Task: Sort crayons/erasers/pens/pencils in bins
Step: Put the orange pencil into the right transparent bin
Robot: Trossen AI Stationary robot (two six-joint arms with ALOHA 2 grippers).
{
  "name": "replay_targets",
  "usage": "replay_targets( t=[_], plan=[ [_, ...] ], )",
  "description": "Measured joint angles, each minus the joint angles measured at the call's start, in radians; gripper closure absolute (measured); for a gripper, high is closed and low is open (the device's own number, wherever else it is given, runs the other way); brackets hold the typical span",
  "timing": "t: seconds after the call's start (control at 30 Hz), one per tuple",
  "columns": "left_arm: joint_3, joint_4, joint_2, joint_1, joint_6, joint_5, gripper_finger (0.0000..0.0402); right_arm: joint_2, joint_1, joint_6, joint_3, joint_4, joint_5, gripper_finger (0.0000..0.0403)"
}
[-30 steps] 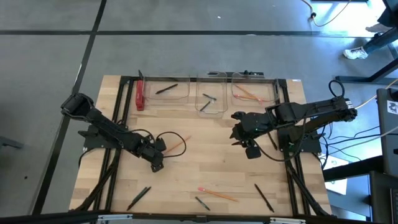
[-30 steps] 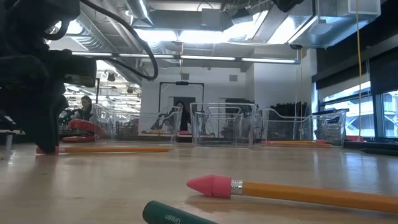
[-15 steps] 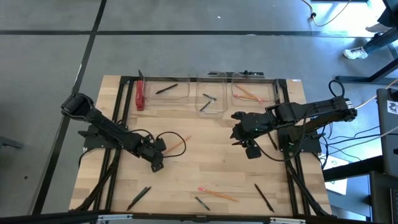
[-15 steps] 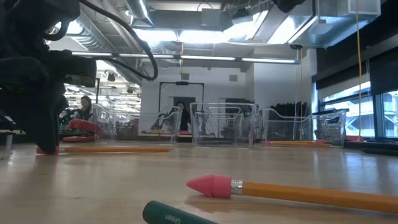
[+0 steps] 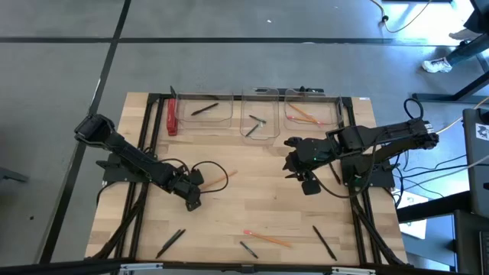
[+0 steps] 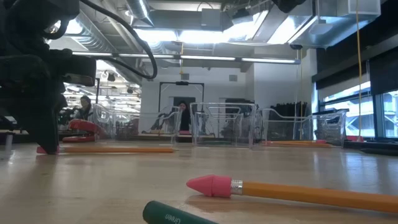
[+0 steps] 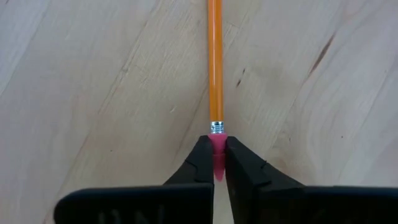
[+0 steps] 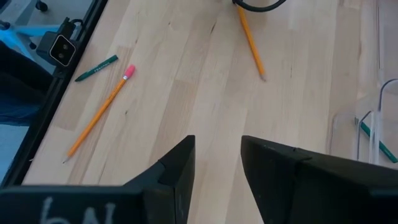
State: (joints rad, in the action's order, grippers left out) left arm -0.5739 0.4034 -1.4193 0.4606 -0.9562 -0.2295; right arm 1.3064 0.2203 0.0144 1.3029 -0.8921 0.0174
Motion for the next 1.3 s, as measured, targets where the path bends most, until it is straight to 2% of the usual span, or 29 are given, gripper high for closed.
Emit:
replay_targets(
  t=[0.2,0.53,0.8,1.3],
  plan=[
    [0.002,-0.016,0.000,0.000,-0.001,0.000,0.0398,0.000,0.000,-0.011,0.000,0.000,0.000,0.0271],
    [0.004,-0.158,-0.005,-0.001,0.002,0.010,0.0398,0.000,0.000,-0.011,0.000,0.000,0.000,0.0271],
    [0.003,-0.297,-0.004,-0.012,0.095,0.005,0.0399,0.000,0.000,-0.013,0.000,0.000,0.001,0.0271],
    [0.002,-0.311,-0.002,-0.077,0.112,0.003,0.0398,0.000,0.000,-0.014,0.000,0.008,0.002,0.0271]
  ],
)
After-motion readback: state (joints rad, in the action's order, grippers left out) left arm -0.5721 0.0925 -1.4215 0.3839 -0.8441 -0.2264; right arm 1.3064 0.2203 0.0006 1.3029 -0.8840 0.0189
